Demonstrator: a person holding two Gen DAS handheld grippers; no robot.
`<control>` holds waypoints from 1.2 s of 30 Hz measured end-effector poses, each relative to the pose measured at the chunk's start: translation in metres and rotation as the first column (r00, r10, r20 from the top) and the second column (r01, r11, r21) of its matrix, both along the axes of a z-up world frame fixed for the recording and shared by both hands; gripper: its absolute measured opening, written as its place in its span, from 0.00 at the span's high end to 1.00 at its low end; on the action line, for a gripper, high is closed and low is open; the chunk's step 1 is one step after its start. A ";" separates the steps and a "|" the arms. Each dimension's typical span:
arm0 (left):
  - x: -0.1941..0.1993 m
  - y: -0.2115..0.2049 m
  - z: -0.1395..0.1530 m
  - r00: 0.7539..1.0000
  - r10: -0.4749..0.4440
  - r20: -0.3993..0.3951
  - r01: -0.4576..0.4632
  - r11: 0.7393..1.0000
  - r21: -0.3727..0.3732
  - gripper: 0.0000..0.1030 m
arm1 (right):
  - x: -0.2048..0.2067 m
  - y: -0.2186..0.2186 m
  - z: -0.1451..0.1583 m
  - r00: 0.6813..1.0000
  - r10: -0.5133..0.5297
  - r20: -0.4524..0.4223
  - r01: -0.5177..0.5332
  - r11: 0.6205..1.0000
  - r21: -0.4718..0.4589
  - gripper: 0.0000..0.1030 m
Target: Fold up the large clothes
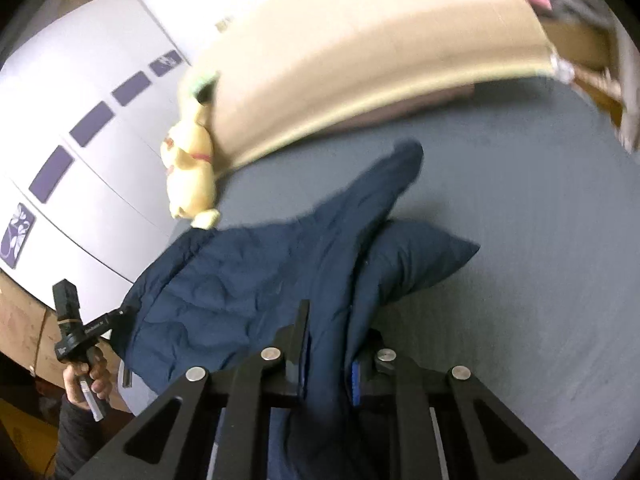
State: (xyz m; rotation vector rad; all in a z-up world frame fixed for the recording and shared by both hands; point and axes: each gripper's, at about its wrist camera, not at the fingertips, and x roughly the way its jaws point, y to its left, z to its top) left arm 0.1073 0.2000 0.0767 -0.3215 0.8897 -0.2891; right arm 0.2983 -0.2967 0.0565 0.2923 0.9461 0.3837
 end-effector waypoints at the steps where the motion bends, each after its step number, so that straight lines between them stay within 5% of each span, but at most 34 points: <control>1: -0.006 0.000 0.016 0.999 -0.002 0.034 0.002 1.000 0.003 0.89 | -0.001 0.000 0.010 1.000 0.003 0.017 -0.003 1.000 -0.002 0.85; 6: -0.053 0.011 0.051 0.988 -0.023 0.150 0.024 1.000 -0.005 0.89 | -0.035 -0.018 0.046 0.994 -0.011 0.105 0.010 1.000 0.016 0.85; 10: -0.090 0.012 0.030 0.985 -0.042 0.166 0.043 0.999 -0.004 0.88 | -0.074 -0.036 0.029 0.993 -0.022 0.112 0.018 0.999 0.035 0.85; 13: -0.115 0.011 -0.006 0.989 -0.049 0.141 0.049 0.999 0.002 0.88 | -0.104 -0.049 -0.007 0.996 -0.036 0.083 0.032 0.998 0.052 0.85; 20: -0.150 0.025 -0.120 0.999 -0.007 -0.043 0.006 0.999 -0.036 0.87 | -0.133 -0.056 -0.149 0.988 -0.118 -0.103 0.125 0.989 0.072 0.85; 23: -0.157 0.032 -0.144 0.997 0.010 -0.076 -0.015 0.998 -0.065 0.83 | -0.141 -0.064 -0.180 0.977 -0.160 -0.142 0.176 0.979 0.104 0.72; 24: -0.159 0.034 -0.145 0.997 0.018 -0.073 -0.024 0.996 -0.082 0.82 | -0.143 -0.067 -0.184 0.973 -0.182 -0.142 0.199 0.974 0.110 0.60; 25: -0.161 0.035 -0.145 0.997 0.024 -0.073 -0.030 0.996 -0.083 0.79 | -0.144 -0.069 -0.187 0.968 -0.209 -0.141 0.225 0.968 0.109 0.42; 26: -0.162 0.035 -0.144 0.997 0.029 -0.070 -0.035 0.997 -0.075 0.78 | -0.147 -0.072 -0.188 0.960 -0.243 -0.139 0.257 0.962 0.096 0.36; 30: -0.178 0.041 -0.129 0.993 0.111 -0.048 -0.110 0.994 0.010 0.57 | -0.159 -0.075 -0.176 0.949 -0.296 -0.110 0.304 0.950 0.069 0.33; 36: -0.216 0.037 -0.089 0.978 0.198 0.072 -0.207 0.965 0.159 0.45 | -0.205 -0.047 -0.105 0.911 -0.370 0.184 0.395 0.910 -0.124 0.22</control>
